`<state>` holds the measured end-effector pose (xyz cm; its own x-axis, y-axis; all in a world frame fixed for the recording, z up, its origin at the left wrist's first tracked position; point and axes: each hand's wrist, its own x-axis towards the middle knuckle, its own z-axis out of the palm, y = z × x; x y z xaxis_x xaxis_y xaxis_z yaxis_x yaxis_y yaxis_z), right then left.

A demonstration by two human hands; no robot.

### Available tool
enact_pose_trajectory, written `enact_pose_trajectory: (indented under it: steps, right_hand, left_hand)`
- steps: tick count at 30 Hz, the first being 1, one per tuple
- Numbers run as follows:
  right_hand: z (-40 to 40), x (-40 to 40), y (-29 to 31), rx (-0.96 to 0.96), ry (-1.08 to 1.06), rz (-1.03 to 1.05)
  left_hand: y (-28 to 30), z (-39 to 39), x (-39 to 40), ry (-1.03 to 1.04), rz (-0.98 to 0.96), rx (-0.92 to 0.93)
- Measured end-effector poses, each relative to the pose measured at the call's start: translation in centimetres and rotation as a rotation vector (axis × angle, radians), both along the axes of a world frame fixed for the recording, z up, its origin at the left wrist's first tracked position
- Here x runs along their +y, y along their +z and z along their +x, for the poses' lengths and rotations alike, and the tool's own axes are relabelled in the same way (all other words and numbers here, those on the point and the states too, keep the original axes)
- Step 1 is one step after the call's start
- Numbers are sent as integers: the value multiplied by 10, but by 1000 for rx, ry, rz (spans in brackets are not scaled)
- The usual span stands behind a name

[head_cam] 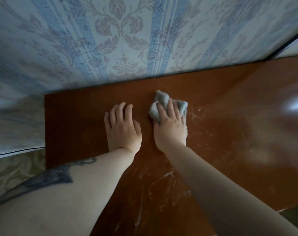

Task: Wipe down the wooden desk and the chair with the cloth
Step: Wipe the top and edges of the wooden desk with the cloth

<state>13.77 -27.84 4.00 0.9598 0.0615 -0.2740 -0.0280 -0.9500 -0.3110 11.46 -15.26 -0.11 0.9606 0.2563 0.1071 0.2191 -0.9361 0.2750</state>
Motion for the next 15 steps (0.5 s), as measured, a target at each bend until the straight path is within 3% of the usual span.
enact_pose_trajectory:
  steps: [3,7,11,13,15]
  right_hand:
    - [-30,-29,9,6,208,-55]
    - [-12,-64,5,16,-23,-95]
    - [38,-21,-7,16,-182,-58]
    - [30,-6,-8,-17,-66,-54]
    - [6,-18,-5,-48,208,-6]
  left_hand:
    - [0,0,0,-5,-13,-1]
    - [0,-2,0,0,-5,-1]
    - [4,-1,-1,-2,17,22]
    - [5,-1,0,0,20,20]
    - [4,0,0,1,15,5]
